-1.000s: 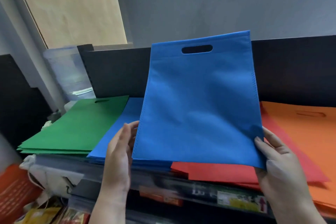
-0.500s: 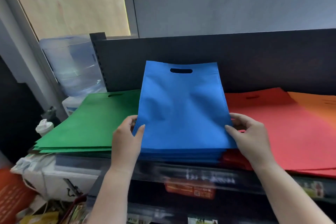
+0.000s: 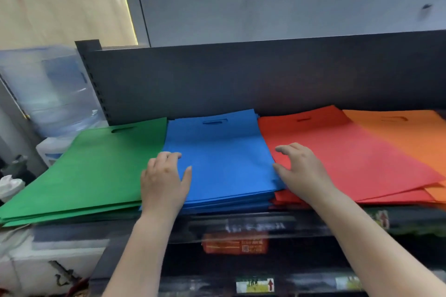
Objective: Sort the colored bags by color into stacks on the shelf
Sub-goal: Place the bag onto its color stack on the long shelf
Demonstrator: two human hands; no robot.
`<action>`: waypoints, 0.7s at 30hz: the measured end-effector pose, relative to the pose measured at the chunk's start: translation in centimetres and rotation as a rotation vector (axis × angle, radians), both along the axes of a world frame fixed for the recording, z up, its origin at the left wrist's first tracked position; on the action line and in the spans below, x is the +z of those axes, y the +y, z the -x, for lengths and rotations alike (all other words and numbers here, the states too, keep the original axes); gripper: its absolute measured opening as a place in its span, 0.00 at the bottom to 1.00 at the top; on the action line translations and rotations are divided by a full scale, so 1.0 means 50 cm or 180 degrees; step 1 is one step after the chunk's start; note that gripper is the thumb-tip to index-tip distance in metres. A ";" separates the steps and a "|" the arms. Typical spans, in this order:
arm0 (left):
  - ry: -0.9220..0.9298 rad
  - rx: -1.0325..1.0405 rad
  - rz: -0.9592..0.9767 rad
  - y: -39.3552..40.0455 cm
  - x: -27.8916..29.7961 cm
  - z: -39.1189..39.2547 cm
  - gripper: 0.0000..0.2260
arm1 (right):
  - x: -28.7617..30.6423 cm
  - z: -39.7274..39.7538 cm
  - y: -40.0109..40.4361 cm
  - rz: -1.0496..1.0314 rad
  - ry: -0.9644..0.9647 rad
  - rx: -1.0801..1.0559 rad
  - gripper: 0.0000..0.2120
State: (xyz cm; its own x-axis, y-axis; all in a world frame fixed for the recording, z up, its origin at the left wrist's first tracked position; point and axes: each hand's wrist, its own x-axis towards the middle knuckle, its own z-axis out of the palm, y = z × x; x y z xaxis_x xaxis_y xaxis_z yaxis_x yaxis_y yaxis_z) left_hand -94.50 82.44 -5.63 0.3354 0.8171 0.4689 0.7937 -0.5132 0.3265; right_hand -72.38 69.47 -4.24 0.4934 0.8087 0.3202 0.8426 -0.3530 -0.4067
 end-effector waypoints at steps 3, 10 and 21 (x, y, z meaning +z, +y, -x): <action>0.0118 -0.0340 -0.0171 -0.019 0.028 -0.068 0.18 | 0.035 -0.030 -0.042 0.0171 -0.0287 -0.0130 0.21; 0.0440 -0.1048 -0.0608 -0.111 0.099 -0.285 0.22 | 0.111 -0.150 -0.199 0.0458 -0.0685 -0.0554 0.25; 0.0658 -0.2182 -0.1040 -0.425 0.162 -0.690 0.24 | 0.170 -0.404 -0.562 0.0878 -0.0981 -0.1593 0.31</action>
